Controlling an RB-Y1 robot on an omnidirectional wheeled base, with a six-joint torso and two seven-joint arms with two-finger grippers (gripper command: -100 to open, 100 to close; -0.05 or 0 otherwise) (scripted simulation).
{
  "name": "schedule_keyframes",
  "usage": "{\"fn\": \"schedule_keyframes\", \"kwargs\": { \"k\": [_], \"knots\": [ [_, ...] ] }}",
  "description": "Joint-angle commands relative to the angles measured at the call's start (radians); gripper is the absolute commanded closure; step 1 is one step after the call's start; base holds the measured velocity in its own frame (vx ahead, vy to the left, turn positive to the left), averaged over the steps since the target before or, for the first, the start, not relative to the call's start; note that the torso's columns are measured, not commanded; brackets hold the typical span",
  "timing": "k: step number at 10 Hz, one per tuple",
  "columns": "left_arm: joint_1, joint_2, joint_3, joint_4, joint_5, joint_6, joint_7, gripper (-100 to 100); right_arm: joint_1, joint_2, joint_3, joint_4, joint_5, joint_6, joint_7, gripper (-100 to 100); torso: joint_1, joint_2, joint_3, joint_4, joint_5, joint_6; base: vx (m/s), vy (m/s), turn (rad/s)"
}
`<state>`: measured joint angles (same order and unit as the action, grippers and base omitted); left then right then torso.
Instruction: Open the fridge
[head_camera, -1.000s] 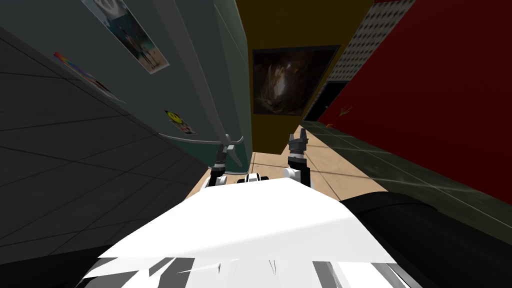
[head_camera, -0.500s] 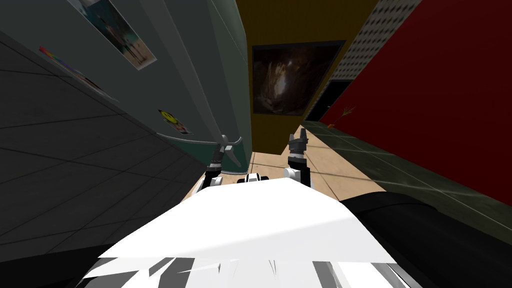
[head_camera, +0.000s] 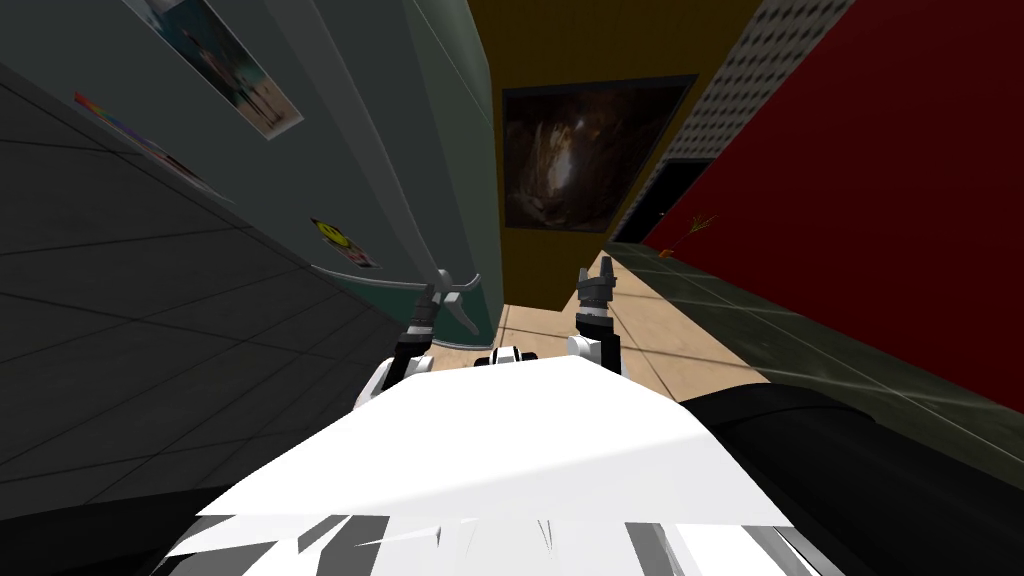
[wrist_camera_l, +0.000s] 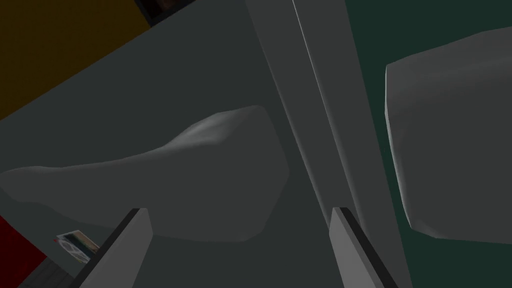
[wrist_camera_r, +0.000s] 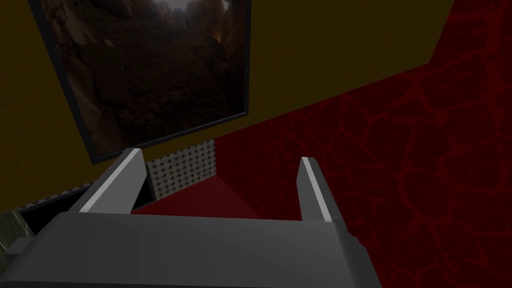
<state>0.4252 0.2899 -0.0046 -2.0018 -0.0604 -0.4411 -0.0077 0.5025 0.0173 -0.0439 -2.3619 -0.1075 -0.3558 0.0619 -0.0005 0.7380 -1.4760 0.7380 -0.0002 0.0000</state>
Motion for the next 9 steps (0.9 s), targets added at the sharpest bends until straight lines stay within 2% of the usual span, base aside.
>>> {"fn": "schedule_keyframes", "kwargs": {
  "k": [1, 2, 6, 7, 9],
  "knots": [
    [0.023, 0.043, 0.022, -0.063, 0.008, 0.078, 0.009, -100, 0.0, 0.0, 0.0, 0.0, 0.0, 0.0, 0.0, 0, 0.001, 0.0, 0.0, 0.0, 0.0, 0.0, 0.015, -0.063, 0.036],
    [0.023, 0.043, 0.022, -0.063, 0.008, 0.083, 0.009, -100, 0.0, 0.0, 0.0, 0.0, 0.0, 0.0, 0.0, 0, 0.001, 0.0, 0.0, 0.0, 0.0, 0.0, 0.012, -0.039, 0.016],
    [0.063, 0.109, 0.056, -0.154, 0.022, 0.203, 0.023, -100, 0.0, 0.0, 0.0, 0.0, 0.0, 0.0, 0.0, 0, -0.001, 0.0, 0.0, 0.0, 0.0, 0.0, 0.019, -0.052, 0.035],
    [0.063, 0.109, 0.056, -0.154, 0.022, 0.212, 0.023, -100, 0.0, 0.0, 0.0, 0.0, 0.0, 0.0, 0.0, 0, 0.0, 0.0, 0.0, 0.0, 0.0, 0.0, 0.015, -0.049, 0.016],
    [0.083, 0.143, 0.074, -0.195, 0.029, 0.275, 0.03, -100, 0.0, 0.0, 0.0, 0.0, 0.0, 0.0, 0.0, 0, 0.0, 0.0, 0.0, 0.0, 0.0, 0.001, 0.015, -0.052, 0.035]
  ]
}}
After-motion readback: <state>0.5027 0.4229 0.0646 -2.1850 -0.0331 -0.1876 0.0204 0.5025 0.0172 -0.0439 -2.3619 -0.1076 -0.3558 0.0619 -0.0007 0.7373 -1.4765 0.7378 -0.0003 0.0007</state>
